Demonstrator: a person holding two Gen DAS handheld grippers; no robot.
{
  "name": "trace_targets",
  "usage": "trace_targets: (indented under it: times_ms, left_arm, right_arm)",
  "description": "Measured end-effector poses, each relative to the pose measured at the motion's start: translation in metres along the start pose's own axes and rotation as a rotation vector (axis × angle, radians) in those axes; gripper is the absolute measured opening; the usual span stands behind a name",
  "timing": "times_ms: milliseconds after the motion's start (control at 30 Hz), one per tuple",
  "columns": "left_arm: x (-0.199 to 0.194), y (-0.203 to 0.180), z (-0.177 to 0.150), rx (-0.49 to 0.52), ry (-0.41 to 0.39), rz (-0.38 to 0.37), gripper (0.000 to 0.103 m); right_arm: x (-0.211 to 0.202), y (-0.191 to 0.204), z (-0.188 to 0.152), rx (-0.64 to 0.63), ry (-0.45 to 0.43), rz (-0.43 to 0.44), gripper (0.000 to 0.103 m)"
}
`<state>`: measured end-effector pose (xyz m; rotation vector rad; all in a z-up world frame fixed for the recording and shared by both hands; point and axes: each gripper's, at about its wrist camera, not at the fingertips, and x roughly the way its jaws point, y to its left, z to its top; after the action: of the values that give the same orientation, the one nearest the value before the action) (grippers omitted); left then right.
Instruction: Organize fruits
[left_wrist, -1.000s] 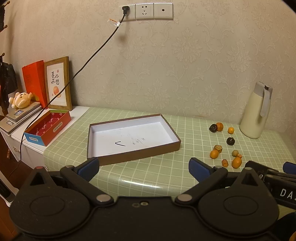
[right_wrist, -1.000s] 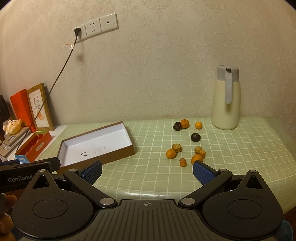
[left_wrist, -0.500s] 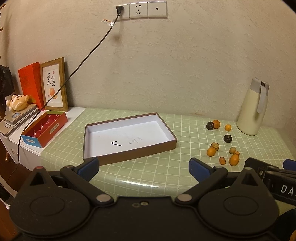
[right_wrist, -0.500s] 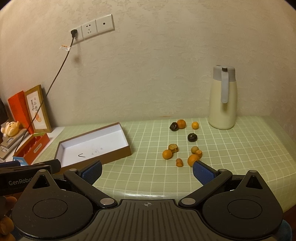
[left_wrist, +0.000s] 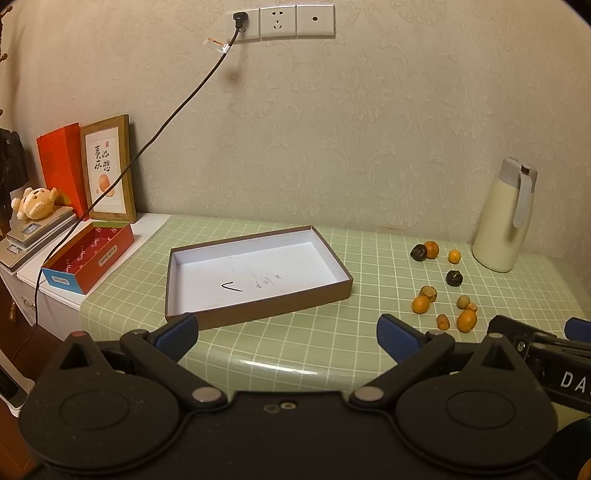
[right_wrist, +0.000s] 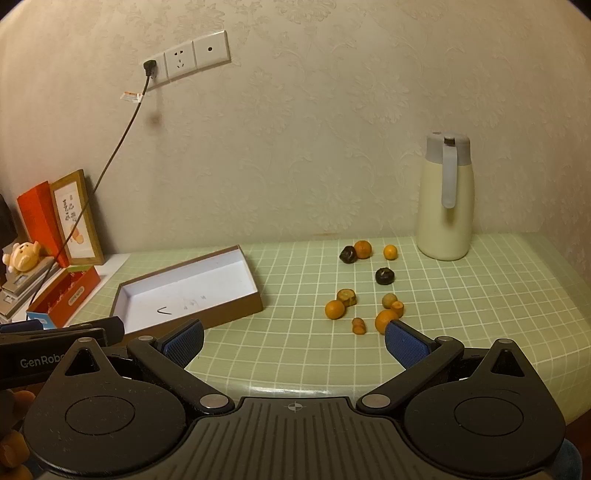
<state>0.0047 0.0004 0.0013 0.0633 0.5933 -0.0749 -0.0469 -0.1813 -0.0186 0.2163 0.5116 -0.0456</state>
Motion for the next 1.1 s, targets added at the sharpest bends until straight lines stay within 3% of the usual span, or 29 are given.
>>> trace_targets:
  times_ms: [367, 667, 833, 1100]
  left_arm:
    - [0.003, -0.004, -0.001, 0.02, 0.001, 0.003, 0.097]
    - [0.016, -0.034, -0.014, 0.139, -0.007, -0.015, 0.097]
    - [0.034, -0.056, -0.024, 0.21, 0.012, -0.068, 0.096]
    - [0.062, -0.098, -0.036, 0.328, -0.024, -0.148, 0.092]
  right_arm:
    - [0.001, -0.002, 0.0, 0.004, -0.004, -0.01, 0.103]
    - [0.003, -0.031, -0.01, 0.04, -0.026, -0.08, 0.103]
    - [0.007, -0.057, -0.017, 0.072, -0.031, -0.104, 0.103]
    - [0.025, -0.089, -0.027, 0.1, -0.011, -0.127, 0.103]
